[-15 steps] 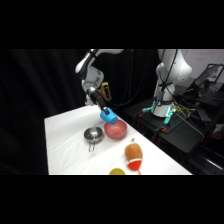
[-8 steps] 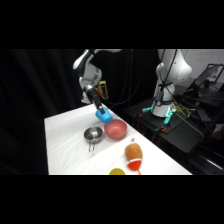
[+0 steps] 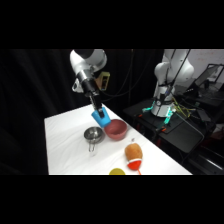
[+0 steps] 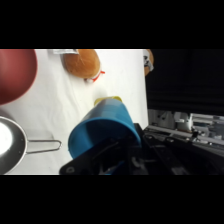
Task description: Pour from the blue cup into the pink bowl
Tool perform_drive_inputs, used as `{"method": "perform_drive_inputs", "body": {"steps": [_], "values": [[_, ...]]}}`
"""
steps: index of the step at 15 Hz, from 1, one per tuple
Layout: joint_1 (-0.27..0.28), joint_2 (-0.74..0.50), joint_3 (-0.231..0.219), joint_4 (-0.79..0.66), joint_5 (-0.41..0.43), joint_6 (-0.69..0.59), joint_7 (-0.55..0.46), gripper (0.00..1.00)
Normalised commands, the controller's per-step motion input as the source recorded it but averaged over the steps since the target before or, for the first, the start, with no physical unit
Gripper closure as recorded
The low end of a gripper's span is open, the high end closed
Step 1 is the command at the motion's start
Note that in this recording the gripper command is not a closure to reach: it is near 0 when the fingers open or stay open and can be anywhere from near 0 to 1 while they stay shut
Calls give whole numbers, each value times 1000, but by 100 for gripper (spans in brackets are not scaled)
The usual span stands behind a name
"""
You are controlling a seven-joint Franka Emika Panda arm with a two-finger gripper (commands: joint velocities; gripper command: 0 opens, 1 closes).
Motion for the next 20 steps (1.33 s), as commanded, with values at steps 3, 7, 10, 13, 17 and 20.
{"method": "perform_drive_inputs", "body": {"steps": [3, 7, 10, 13, 17, 20], "values": [[266, -14, 223, -43, -555, 661, 451, 14], [164, 116, 134, -11, -709, 551, 460, 14], [110, 171, -29, -29, -797, 501, 511, 14], [86, 130, -84, -57, -532, 468, 465, 14], [83, 46, -61, -84, -224, 327, 350, 14], [93, 36, -37, -90, -101, 238, 262, 14]]}}
